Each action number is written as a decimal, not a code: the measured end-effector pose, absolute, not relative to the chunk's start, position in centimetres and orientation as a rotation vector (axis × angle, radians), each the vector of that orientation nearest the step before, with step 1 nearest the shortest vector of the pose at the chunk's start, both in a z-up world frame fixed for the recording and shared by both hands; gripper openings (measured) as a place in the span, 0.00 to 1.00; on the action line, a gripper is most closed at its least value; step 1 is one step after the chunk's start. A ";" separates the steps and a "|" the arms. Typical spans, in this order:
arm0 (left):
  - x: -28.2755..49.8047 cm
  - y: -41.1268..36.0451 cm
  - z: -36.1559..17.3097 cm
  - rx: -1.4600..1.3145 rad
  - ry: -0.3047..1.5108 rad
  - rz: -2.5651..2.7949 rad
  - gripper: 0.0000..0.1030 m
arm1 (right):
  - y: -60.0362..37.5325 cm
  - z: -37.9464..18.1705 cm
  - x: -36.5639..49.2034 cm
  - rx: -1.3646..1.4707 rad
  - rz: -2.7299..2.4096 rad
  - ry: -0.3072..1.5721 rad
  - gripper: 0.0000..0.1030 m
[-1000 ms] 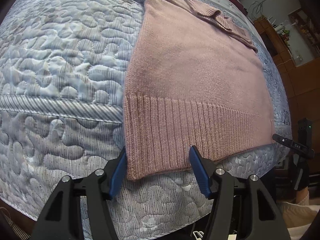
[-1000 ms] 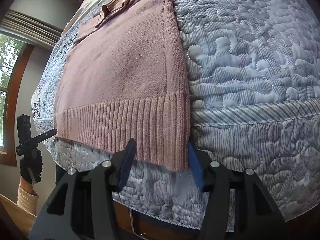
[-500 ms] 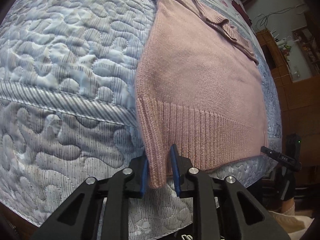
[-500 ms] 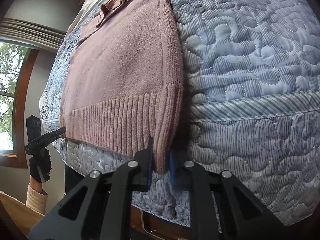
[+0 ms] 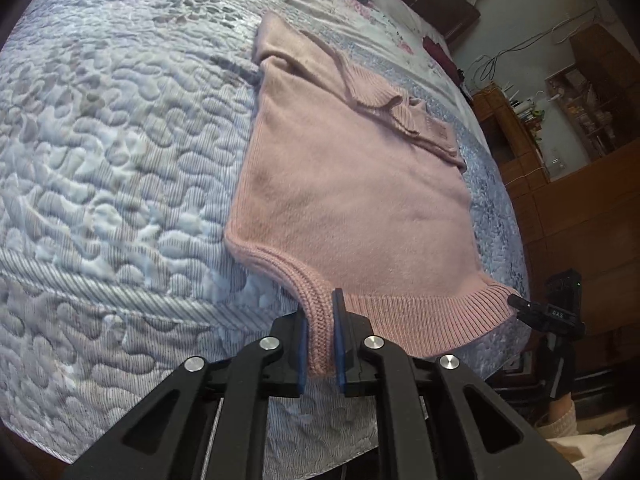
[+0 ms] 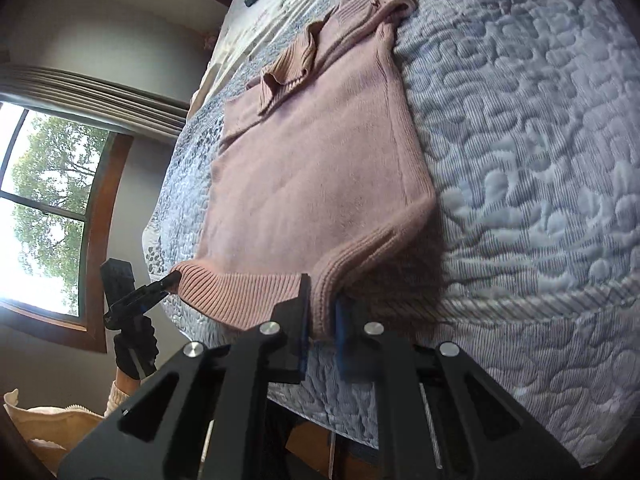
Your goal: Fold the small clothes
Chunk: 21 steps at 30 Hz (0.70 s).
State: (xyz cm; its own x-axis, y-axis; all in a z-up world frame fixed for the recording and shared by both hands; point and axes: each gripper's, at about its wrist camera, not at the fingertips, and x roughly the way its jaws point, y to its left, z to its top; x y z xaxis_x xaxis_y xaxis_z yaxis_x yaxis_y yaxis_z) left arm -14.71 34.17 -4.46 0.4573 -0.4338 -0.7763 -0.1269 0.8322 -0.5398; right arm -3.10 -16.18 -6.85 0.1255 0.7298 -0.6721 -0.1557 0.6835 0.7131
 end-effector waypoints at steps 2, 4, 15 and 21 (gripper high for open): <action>-13.2 34.5 -4.3 -0.608 1.078 -0.199 0.10 | -16.1 -6.3 -1.7 0.564 0.688 1.281 0.09; -11.8 34.9 -4.4 -0.607 1.069 -0.182 0.10 | -16.0 -6.0 -0.1 0.568 0.674 1.273 0.09; -5.4 37.5 -6.6 -0.644 1.060 -0.107 0.10 | -16.2 -8.4 8.8 0.623 0.596 1.311 0.09; -3.0 38.1 -8.2 -0.673 1.079 -0.099 0.10 | -16.6 -10.8 11.6 0.654 0.580 1.353 0.09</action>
State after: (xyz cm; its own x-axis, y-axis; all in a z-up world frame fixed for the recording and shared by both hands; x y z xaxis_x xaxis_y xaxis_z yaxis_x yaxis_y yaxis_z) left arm -2.96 38.09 -8.21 0.4880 -0.3912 -0.7802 -0.2422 0.7981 -0.5517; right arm 11.64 -16.57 -10.84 0.1316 0.7148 -0.6868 -0.0051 0.6933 0.7206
